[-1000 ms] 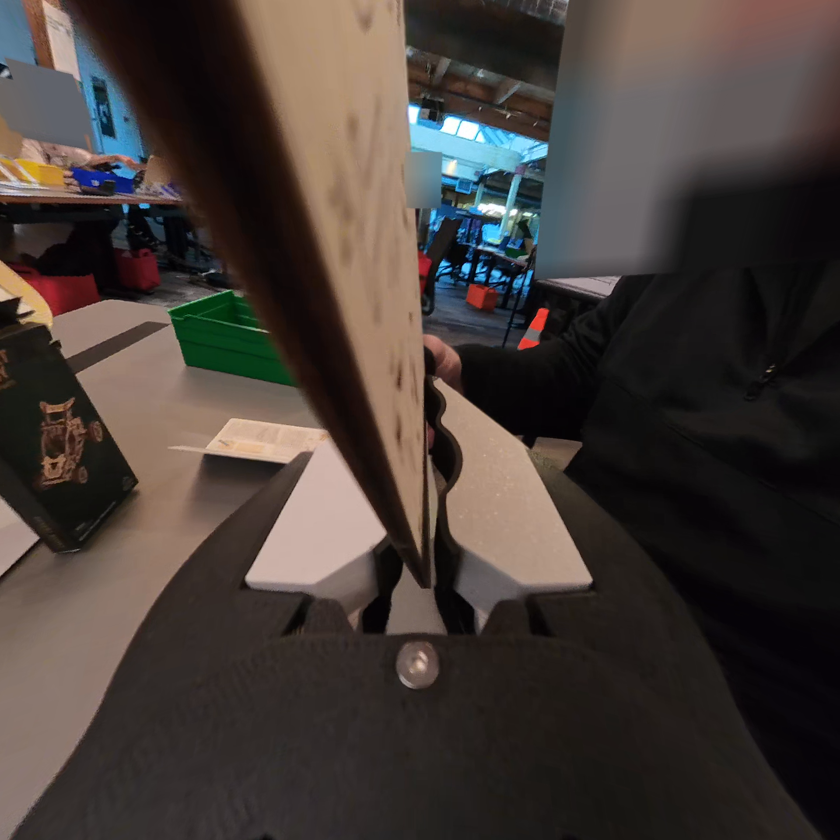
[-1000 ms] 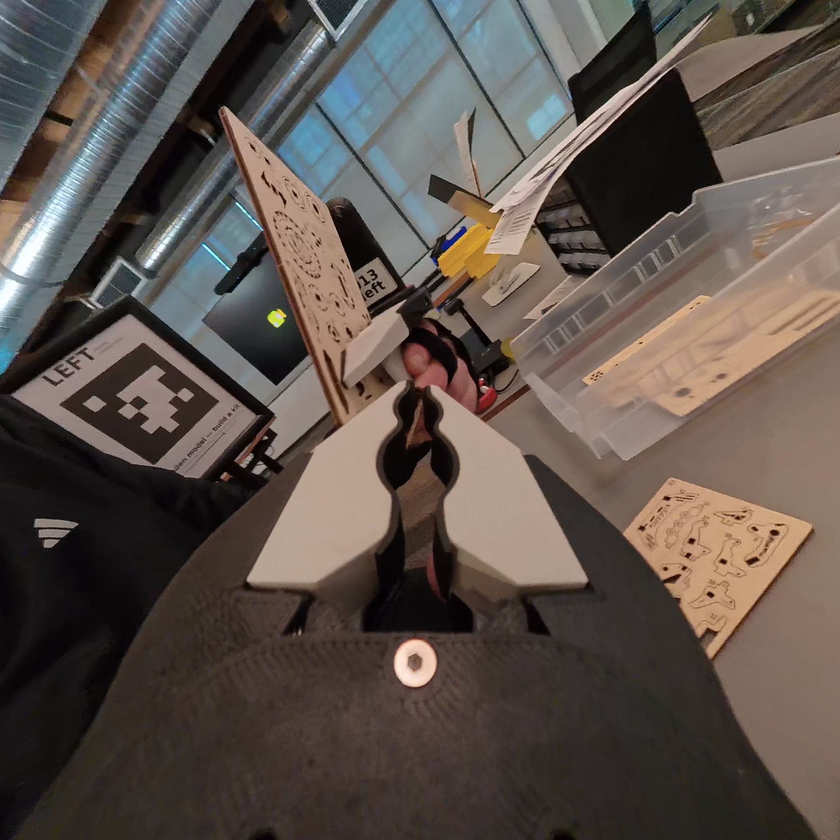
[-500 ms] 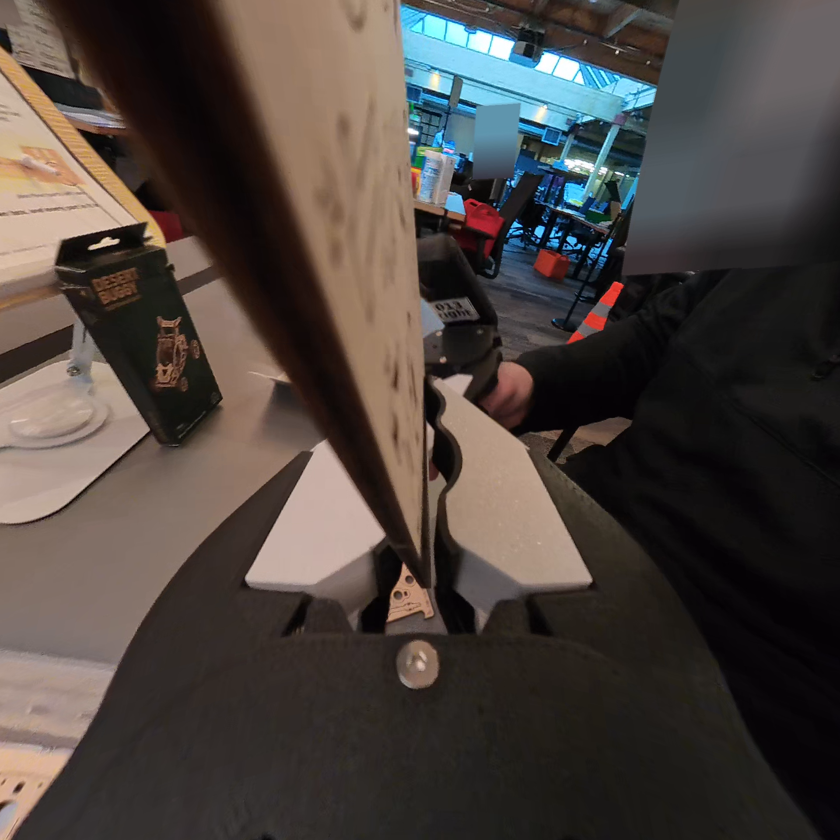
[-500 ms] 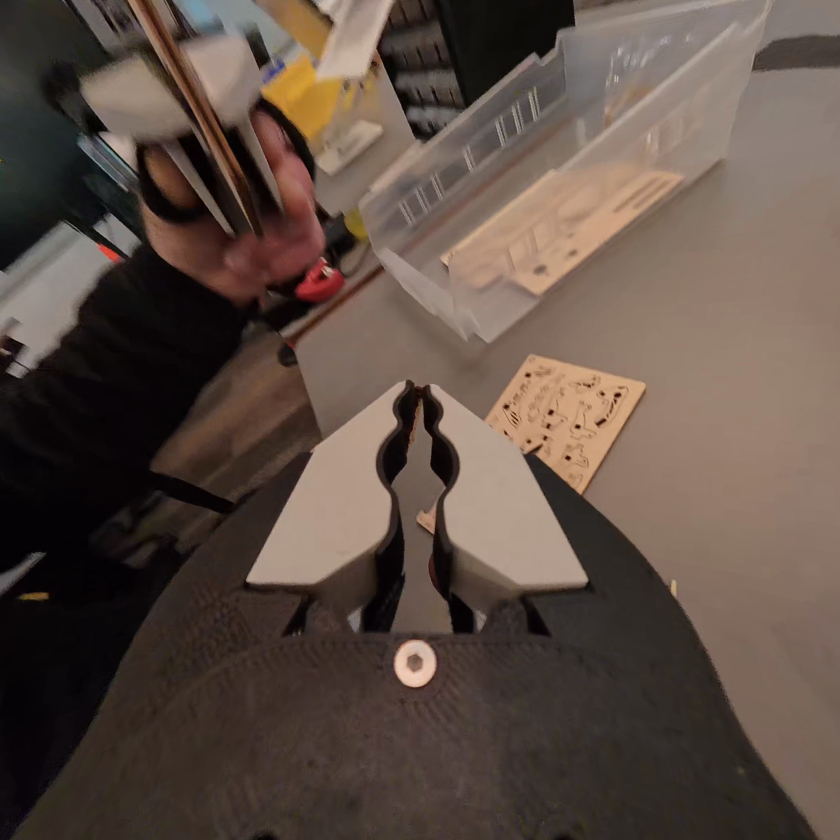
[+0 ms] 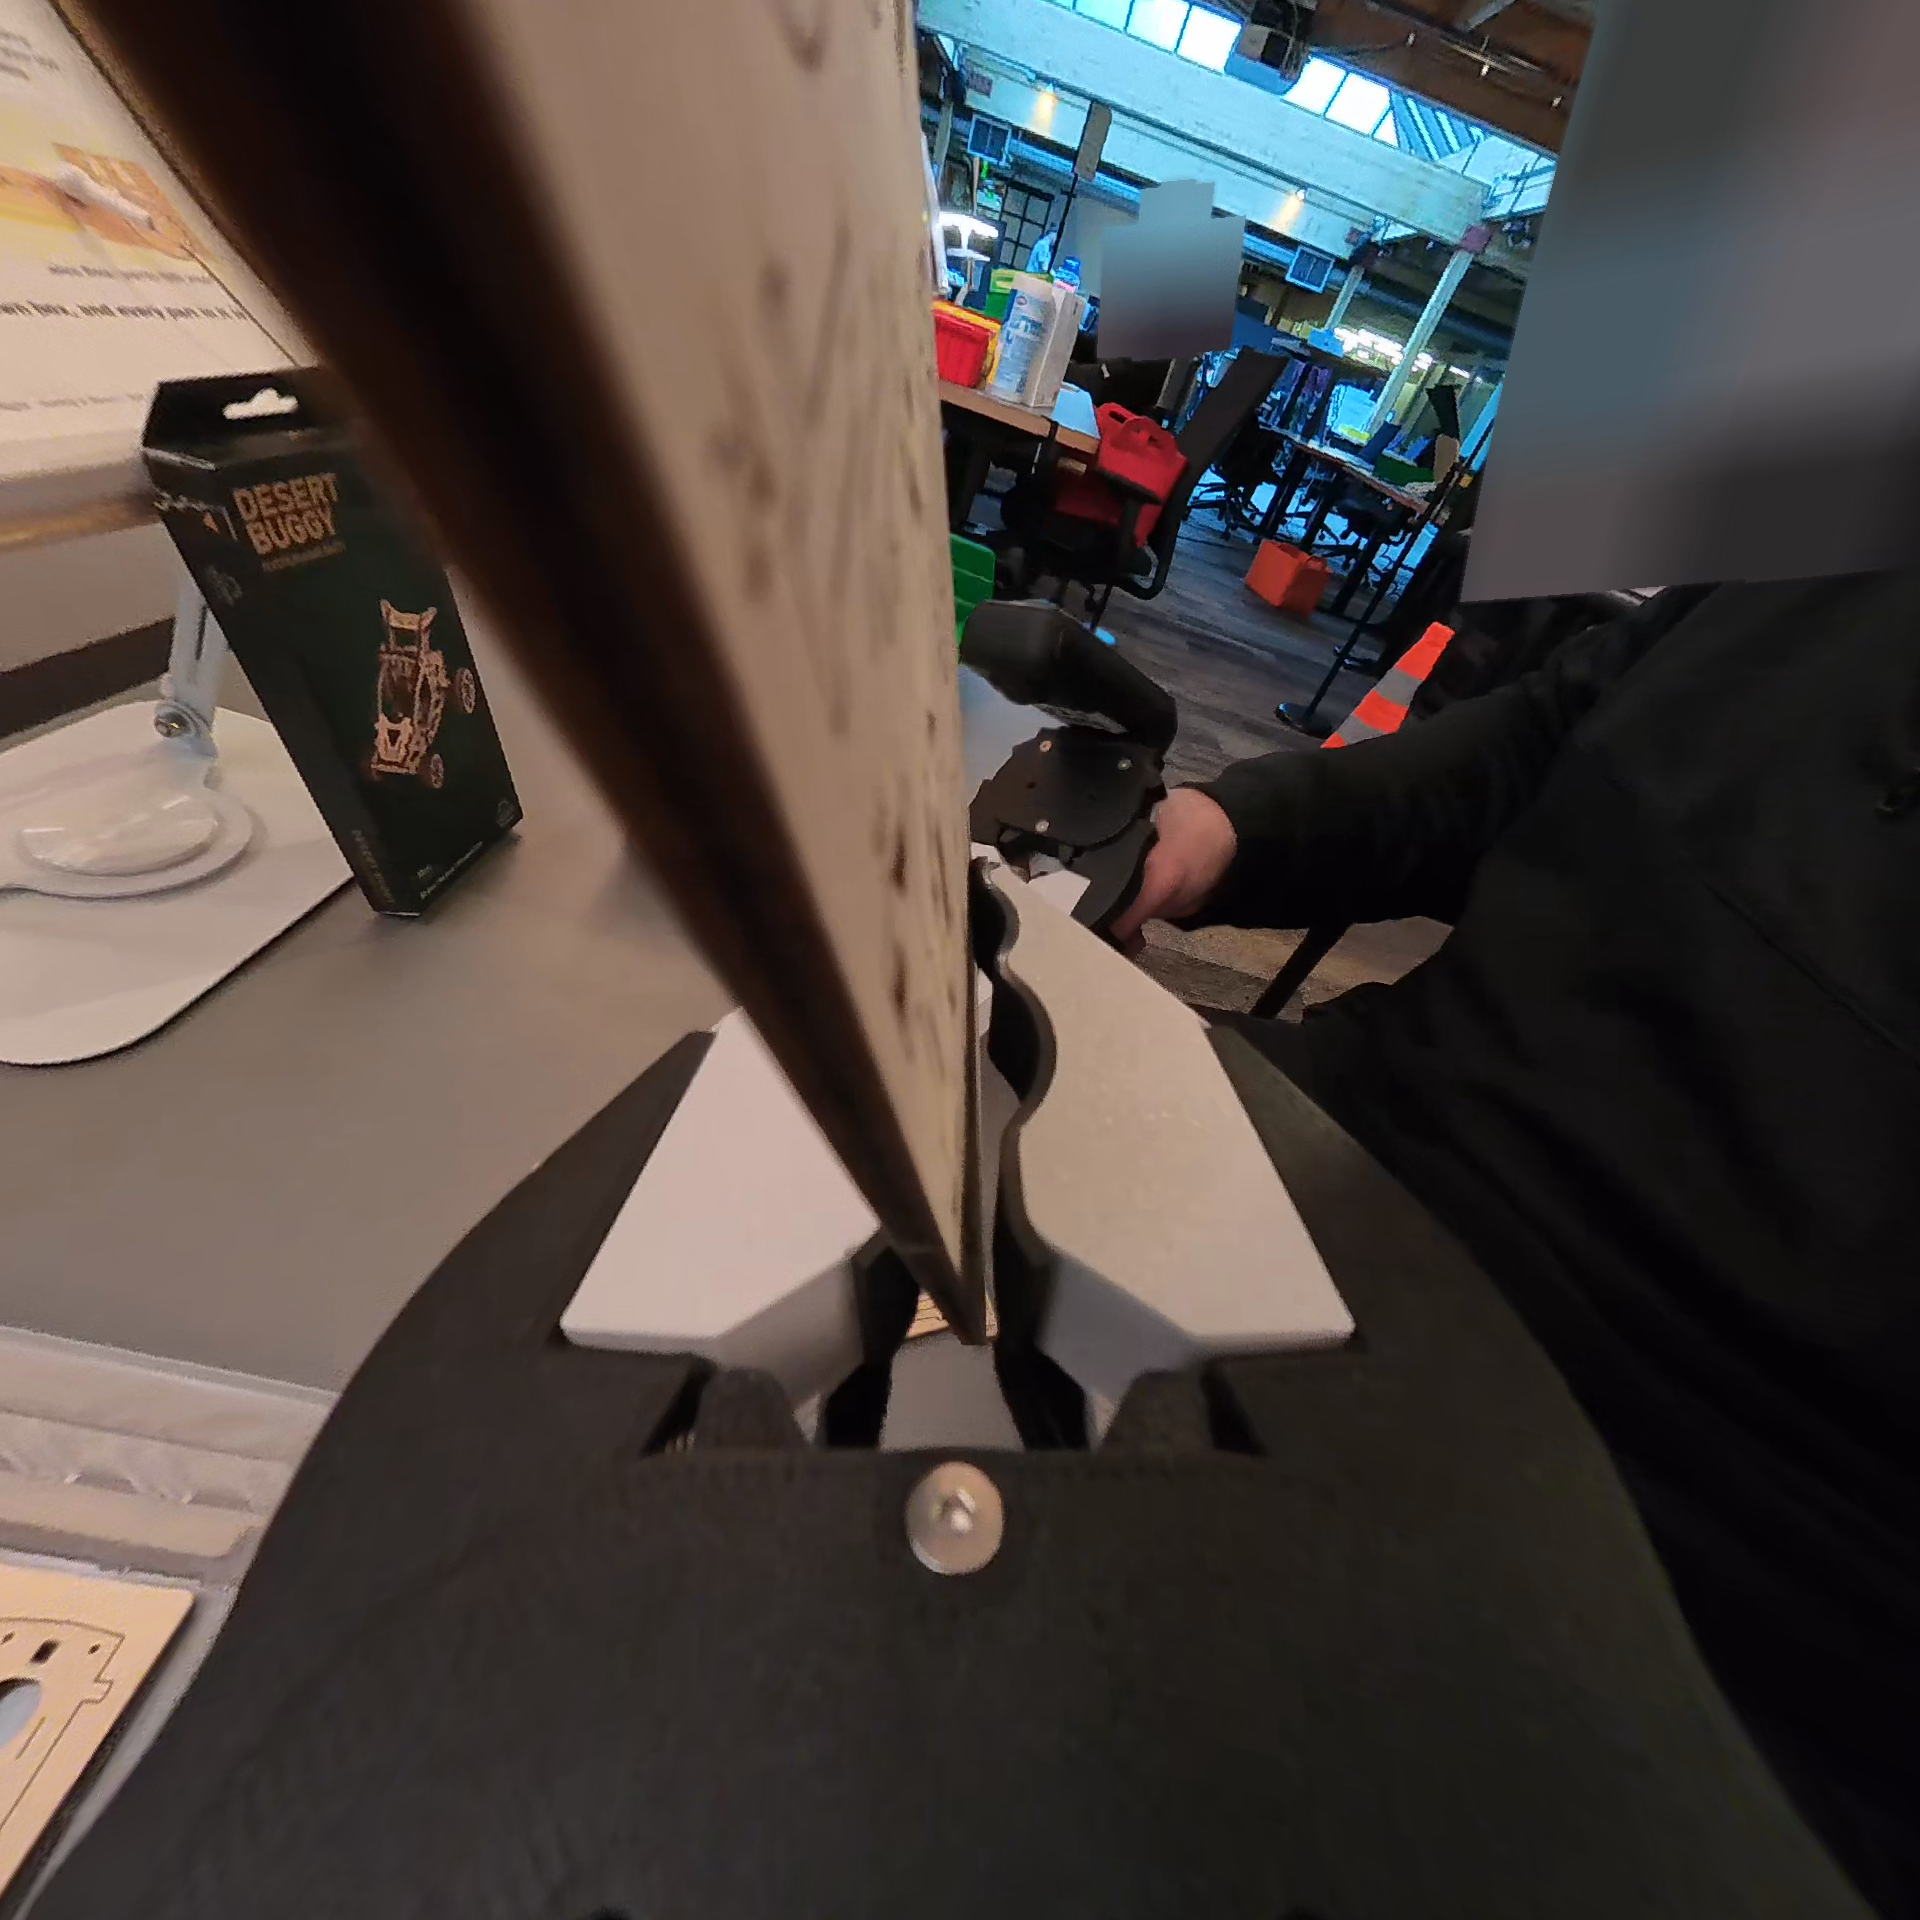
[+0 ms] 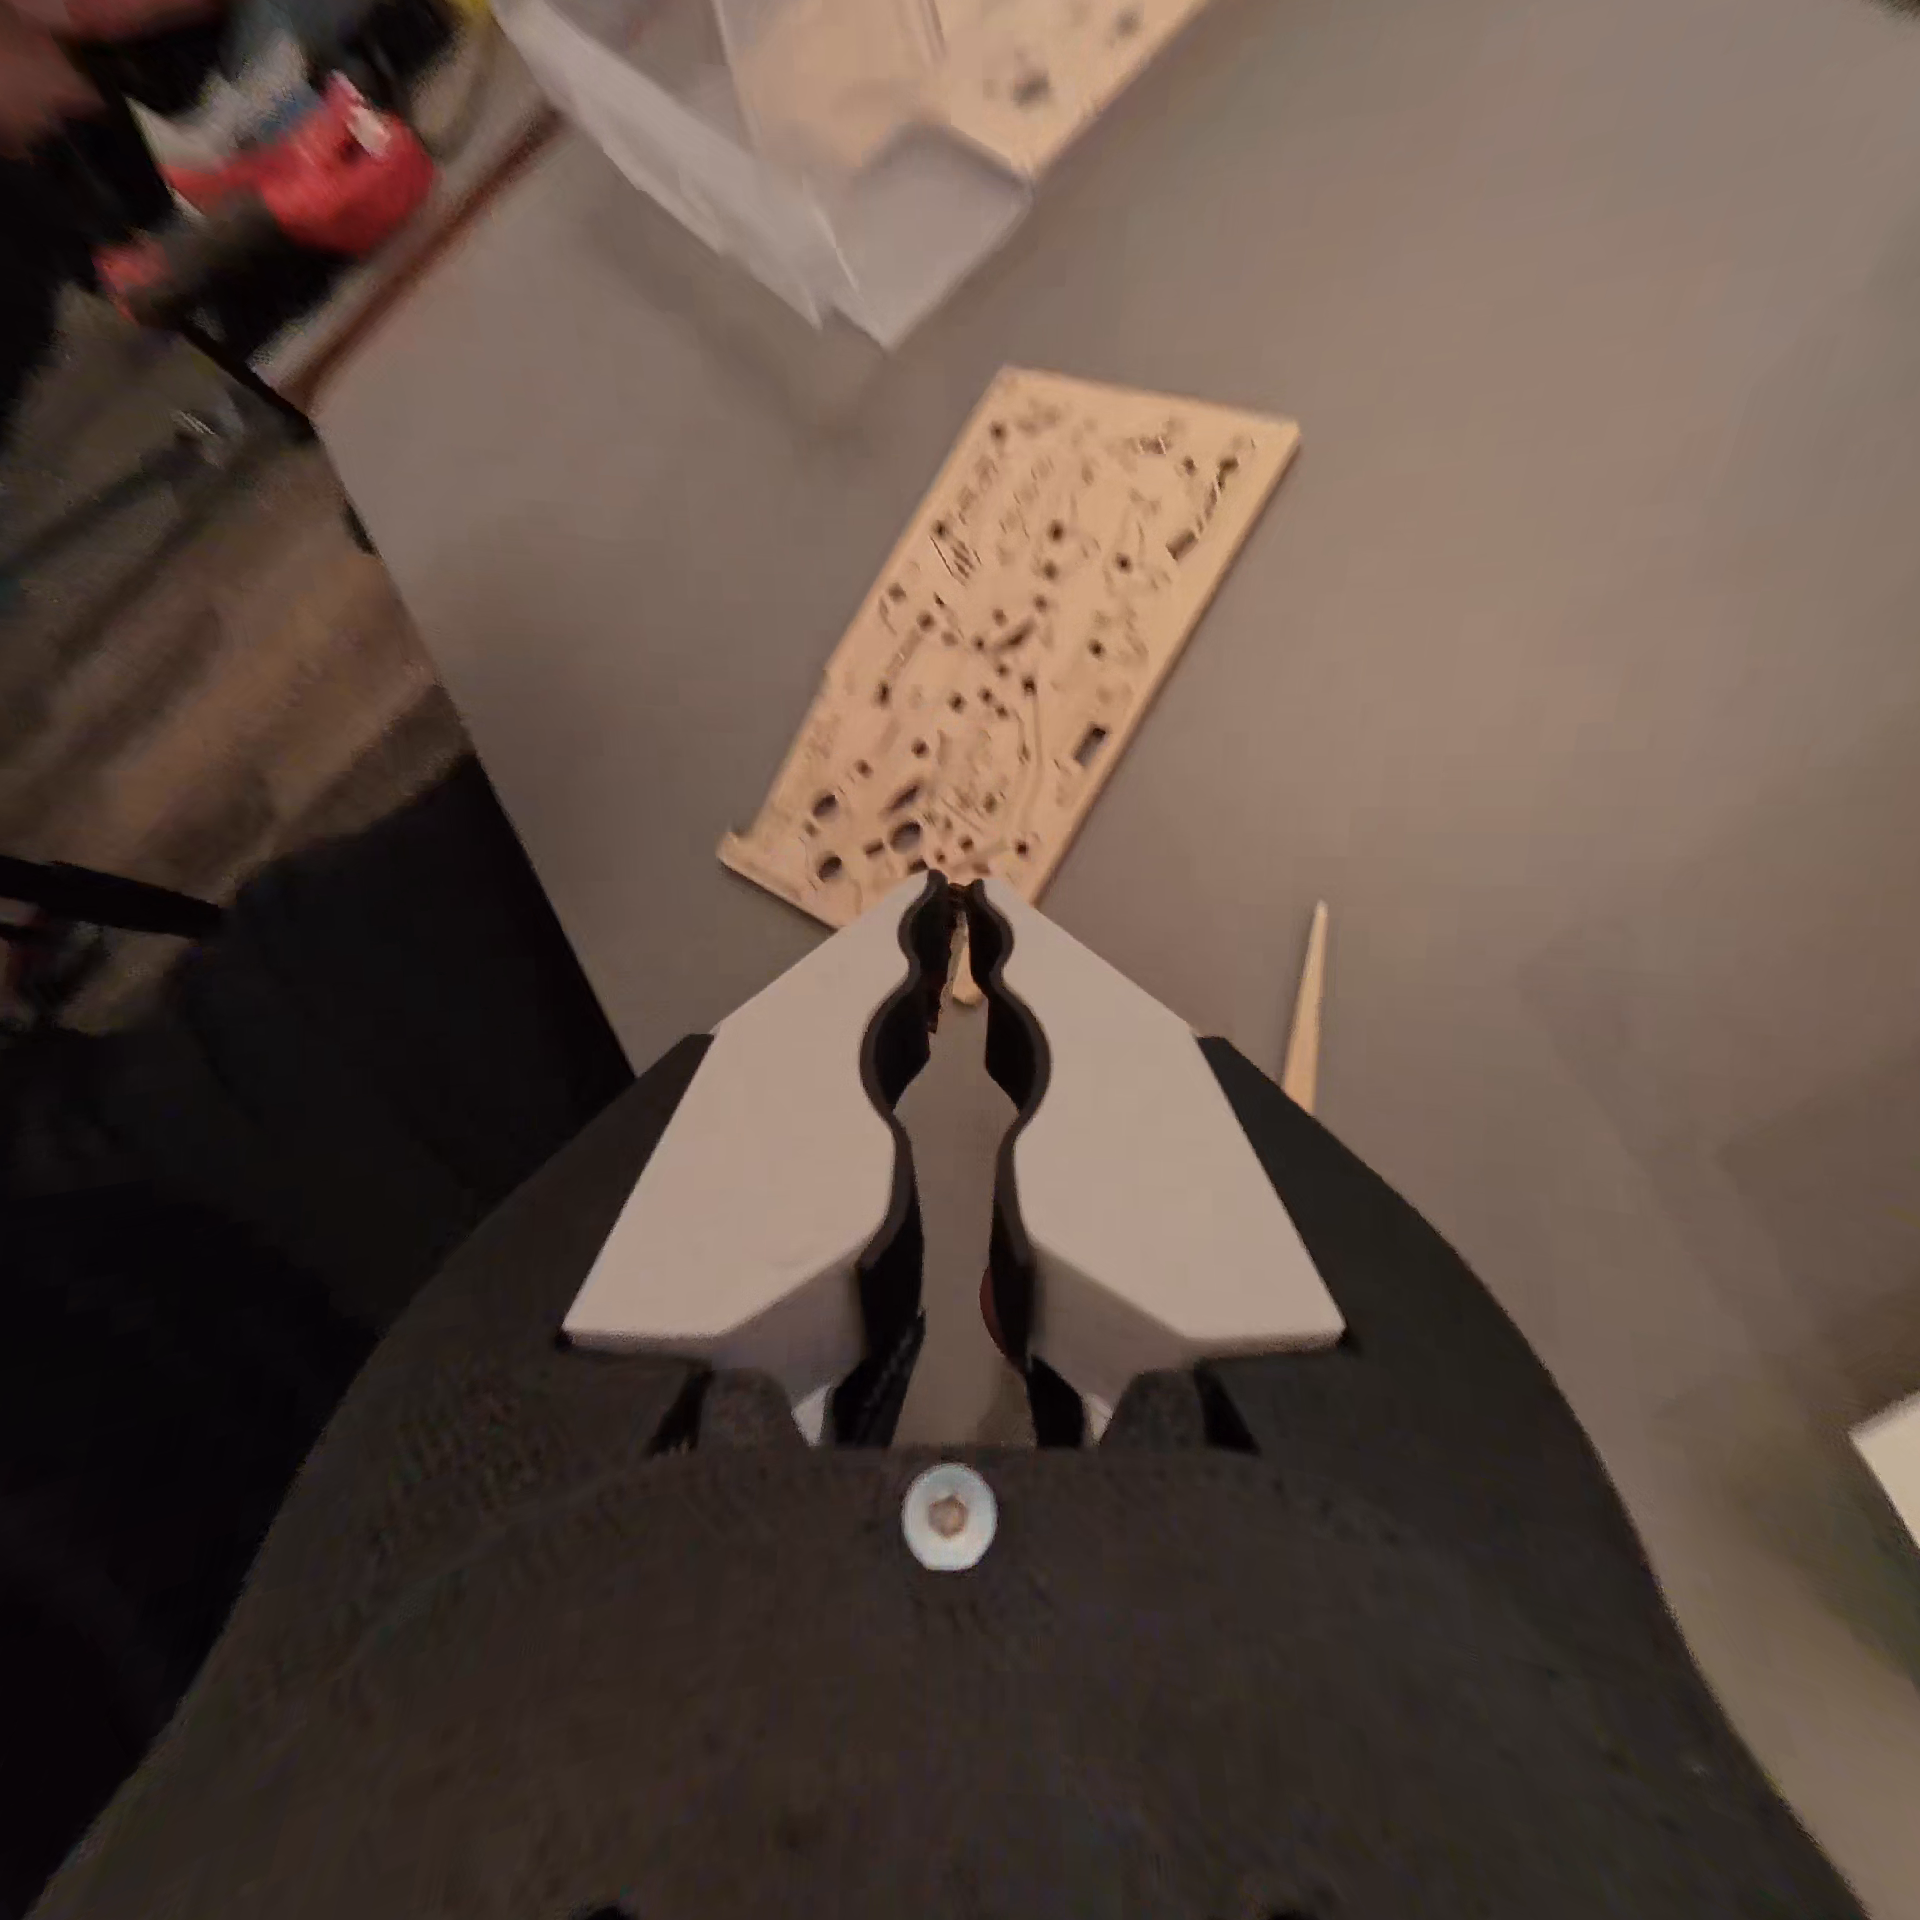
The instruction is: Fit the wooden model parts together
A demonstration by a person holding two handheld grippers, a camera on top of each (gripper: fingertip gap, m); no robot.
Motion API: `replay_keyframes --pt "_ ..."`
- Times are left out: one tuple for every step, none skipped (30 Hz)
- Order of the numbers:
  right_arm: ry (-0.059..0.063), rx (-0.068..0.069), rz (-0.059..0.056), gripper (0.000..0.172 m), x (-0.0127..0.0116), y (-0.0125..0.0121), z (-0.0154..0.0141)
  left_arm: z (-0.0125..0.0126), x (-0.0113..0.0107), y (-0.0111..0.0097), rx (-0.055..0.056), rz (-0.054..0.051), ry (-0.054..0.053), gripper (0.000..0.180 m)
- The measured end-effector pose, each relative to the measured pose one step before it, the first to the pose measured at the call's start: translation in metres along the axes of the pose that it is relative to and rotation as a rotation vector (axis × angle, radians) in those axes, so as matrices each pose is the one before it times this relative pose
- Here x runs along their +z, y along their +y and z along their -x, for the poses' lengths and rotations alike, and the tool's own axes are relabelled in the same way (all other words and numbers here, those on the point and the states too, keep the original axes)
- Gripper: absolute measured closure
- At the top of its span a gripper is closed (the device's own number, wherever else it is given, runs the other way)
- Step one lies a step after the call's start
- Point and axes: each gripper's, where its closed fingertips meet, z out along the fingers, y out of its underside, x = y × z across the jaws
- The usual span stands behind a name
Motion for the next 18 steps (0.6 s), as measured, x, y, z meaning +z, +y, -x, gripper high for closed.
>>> replay_keyframes --pt "0.0114 -0.0024 0.0272 0.171 0.00079 0.00678 -0.0028 0.00101 0.00168 0.00199 -0.0058 0.0025 0.003 0.178" --pt "0.0027 0.009 0.0144 0.17 0.00102 0.00421 -0.0021 0.00055 0.00187 0.0022 -0.0069 0.0017 0.0023 0.178" --pt "0.0054 0.0077 0.0106 0.171 0.00125 0.00263 -0.00262 0.00047 0.0019 0.00205 -0.0078 0.0032 0.0027 0.179" --pt "0.0067 -0.0018 0.0166 0.171 0.0014 0.00291 -0.00265 0.0005 0.00281 0.00213 -0.0056 0.005 0.0019 0.179" --pt "0.0004 -0.0047 0.0126 0.17 0.00131 0.00214 -0.00131 0.00041 0.00214 0.00225 -0.0039 0.0054 0.0012 0.179" --pt "-0.0043 0.0013 0.0006 0.17 0.0008 0.00021 -0.00031 0.00014 0.00165 0.00186 -0.0033 0.0048 0.0021 0.179" --pt "-0.0062 0.0051 0.0013 0.17 0.00086 0.00039 0.00002 0.00008 0.00147 0.00118 -0.0033 0.0043 0.0025 0.179" --pt "-0.0041 0.0052 0.0012 0.17 0.00093 0.00048 -0.00055 0.00058 0.00118 0.00103 -0.0037 0.0025 -0.0001 0.179" --pt "-0.0051 0.0109 -0.0023 0.17 0.00099 0.00034 -0.00093 0.00056 0.00115 0.0008 -0.0037 0.0001 0.0007 0.179" --pt "-0.0094 0.0126 -0.0003 0.17 0.00128 0.0008 -0.00037 0.0007 0.00134 0.00075 -0.0044 -0.0015 0.0022 0.179" --pt "-0.0085 0.0061 0.0033 0.17 0.00152 0.00141 -0.00028 0.00028 0.00123 0.00073 -0.0048 -0.0012 0.0041 0.179" --pt "-0.0072 0.0038 0.0014 0.17 0.00122 0.00097 -0.00035 0.00058 0.00102 0.00113 -0.0049 0.0004 0.0029 0.179" --pt "-0.0054 0.0078 -0.0003 0.17 0.00095 0.00037 -0.00082 0.00037 0.00048 0.00119 -0.004 0.0027 0.0007 0.179" --pt "-0.0009 0.0066 0.0017 0.17 0.00094 0.00034 -0.00177 0.00061 0.00114 0.00143 -0.0035 0.0035 0.0007 0.179" --pt "0.0093 -0.0007 0.0054 0.17 0.00098 0.00072 -0.00279 0.00025 0.00126 0.00101 -0.0033 0.0027 0.0028 0.179" --pt "0.0119 -0.0043 0.009 0.17 0.00104 0.0012 -0.00283 -0.00014 0.00104 0.00126 -0.0026 0.0027 0.0039 0.179" --pt "0.0131 -0.0052 0.0058 0.17 0.00055 0.00036 -0.00207 0.00017 0.001 0.0011 -0.0015 0.0029 0.0018 0.179" --pt "0.0326 -0.0165 0.0036 0.17 -0.00048 -0.00049 -0.00359 0.00031 0.00101 0.00053 -0.0015 0.0036 0.0009 0.179"
